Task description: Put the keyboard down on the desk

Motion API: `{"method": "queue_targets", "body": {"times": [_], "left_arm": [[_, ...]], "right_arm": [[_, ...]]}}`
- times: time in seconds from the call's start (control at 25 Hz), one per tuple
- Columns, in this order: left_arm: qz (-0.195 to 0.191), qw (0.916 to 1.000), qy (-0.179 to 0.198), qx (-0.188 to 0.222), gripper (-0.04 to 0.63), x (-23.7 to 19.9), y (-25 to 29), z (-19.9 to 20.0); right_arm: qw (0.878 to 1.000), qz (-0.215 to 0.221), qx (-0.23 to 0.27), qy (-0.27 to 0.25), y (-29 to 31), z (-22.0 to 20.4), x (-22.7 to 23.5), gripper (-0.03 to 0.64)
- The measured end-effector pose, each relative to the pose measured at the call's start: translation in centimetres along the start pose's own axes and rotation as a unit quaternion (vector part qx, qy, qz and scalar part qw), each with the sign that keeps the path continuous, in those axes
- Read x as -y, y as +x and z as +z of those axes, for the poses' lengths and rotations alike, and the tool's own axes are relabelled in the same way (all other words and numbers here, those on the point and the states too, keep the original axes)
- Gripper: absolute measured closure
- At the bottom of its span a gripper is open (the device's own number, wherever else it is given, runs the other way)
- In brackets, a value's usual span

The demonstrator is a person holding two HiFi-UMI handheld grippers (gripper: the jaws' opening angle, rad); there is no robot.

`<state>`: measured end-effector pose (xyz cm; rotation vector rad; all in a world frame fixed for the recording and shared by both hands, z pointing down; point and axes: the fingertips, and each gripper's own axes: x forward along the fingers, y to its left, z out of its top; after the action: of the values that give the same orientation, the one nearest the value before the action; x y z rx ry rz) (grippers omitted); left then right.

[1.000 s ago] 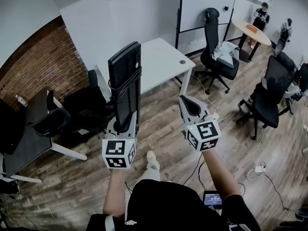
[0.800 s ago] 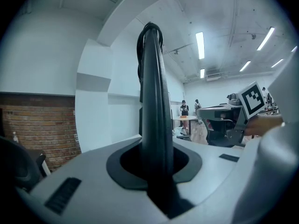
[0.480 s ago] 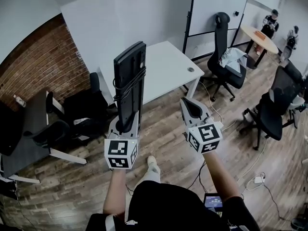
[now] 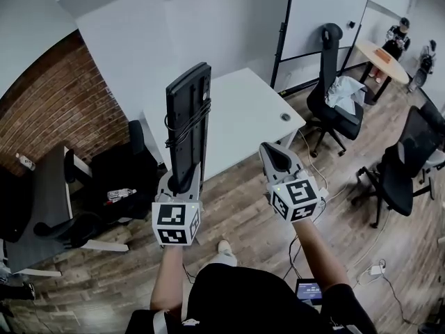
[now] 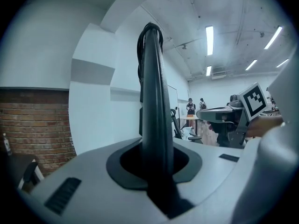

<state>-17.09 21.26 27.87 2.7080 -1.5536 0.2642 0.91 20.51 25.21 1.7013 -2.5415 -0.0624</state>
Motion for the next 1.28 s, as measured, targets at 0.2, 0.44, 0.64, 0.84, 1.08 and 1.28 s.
{"method": "queue_targets", "body": {"times": [0.2,0.44,0.64,0.84,1.08,1.28], "left_arm": [[0.0,1.0,0.0,-0.001,0.508,-3.4,3.3,1.2],[0.001,1.0,-0.001,-0.001,0.508,-6.7,6.4,1.7],[-0.006,0.9999,-0.011,-0.002,0.508,-8.3,7.8,1.5],[-0.011,0.9999,-0.011,0.0,0.508,-9.0,8.8,1.4],[-0.012,0.9998,-0.012,-0.004,0.508,-8.9,10.5,1.0],[-0.011,0.9998,-0.012,-0.013,0.508,-8.5,13.3,0.8]], "right_arm": [[1.0,0.003,-0.002,0.004,5.0,0.6,0.9,0.575],[1.0,0.002,0.0,-0.002,9.2,1.3,1.2,0.575],[1.0,-0.004,0.002,-0.003,11.2,1.6,1.2,0.575],[1.0,-0.007,0.002,-0.001,12.4,1.4,1.3,0.575],[1.0,-0.007,-0.003,-0.001,13.5,0.8,2.4,0.575],[1.0,-0.005,-0.006,0.007,14.9,-0.1,4.7,0.575]]}}
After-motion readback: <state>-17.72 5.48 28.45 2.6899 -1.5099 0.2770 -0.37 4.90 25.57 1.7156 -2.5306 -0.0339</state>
